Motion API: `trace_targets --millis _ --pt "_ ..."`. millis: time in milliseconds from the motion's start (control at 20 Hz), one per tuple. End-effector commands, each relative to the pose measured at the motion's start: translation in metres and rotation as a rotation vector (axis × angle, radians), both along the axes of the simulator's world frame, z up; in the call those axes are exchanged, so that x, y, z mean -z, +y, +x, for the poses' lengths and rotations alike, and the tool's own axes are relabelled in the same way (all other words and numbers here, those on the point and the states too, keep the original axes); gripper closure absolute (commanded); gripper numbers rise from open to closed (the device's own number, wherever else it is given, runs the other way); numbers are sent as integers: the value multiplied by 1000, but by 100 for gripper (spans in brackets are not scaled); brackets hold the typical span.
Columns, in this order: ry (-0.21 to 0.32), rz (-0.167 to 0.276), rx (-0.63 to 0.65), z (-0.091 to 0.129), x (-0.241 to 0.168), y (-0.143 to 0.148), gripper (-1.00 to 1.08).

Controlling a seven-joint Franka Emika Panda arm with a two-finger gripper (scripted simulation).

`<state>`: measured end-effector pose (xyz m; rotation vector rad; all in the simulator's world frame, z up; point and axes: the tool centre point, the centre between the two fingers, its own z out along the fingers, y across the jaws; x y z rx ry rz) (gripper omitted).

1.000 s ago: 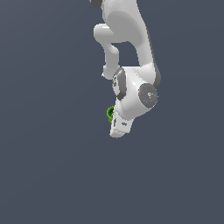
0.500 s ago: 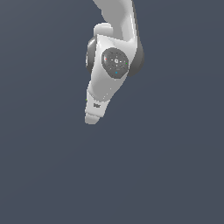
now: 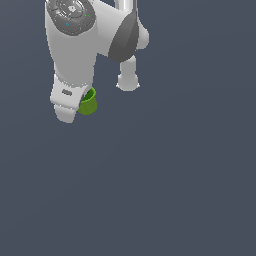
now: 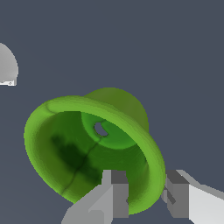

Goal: Pick up the object and move it to a goal position.

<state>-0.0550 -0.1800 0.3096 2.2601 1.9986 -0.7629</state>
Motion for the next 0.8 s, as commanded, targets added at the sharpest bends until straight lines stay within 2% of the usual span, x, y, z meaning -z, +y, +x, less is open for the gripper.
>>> trace_targets --millis 0,350,750 --pt "-1 0 -1 -2 -21 -22 108" --pt "-1 -1 -2 -3 -58 -61 108" --pt "-1 -2 -2 -3 -70 -74 108"
